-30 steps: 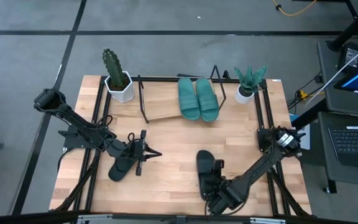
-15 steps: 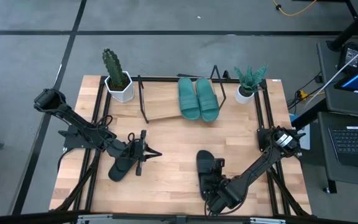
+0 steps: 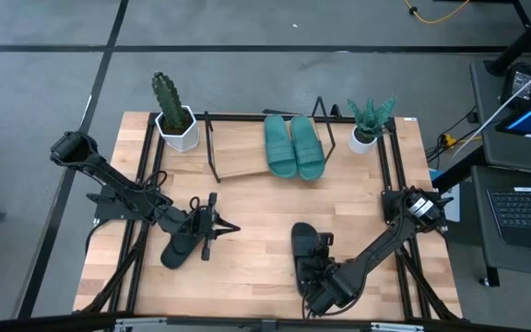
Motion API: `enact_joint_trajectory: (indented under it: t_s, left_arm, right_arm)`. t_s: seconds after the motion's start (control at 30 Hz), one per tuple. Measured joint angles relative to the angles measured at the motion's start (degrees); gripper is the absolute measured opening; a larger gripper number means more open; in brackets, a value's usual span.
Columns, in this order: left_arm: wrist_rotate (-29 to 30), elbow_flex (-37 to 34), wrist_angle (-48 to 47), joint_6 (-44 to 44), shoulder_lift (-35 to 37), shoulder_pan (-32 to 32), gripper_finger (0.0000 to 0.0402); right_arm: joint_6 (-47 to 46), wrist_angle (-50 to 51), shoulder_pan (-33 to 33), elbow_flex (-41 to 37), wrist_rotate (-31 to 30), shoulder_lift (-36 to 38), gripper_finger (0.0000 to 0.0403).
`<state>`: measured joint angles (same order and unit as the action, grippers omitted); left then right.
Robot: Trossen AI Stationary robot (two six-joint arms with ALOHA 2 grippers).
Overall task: Pick and place slides into the shelf
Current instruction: Put the right black slide on the shelf
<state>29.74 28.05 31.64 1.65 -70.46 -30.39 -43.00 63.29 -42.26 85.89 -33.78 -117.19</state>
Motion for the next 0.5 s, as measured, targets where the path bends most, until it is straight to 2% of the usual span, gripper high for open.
enact_joint_trajectory:
  t_s: [0.37, 0.5]
  left_arm:
    - [0.0, 0.0, 0.0, 0.0, 0.0, 0.0, 0.0000]
    - [0.0, 0.0, 0.0, 0.0, 0.0, 0.0, 0.0000]
  right_arm:
    - [0.0, -0.1, 0.9, 0.0, 0.0, 0.0, 0.0089]
    - [0.0, -0.3, 0.8, 0.0, 0.0, 0.0, 0.0057]
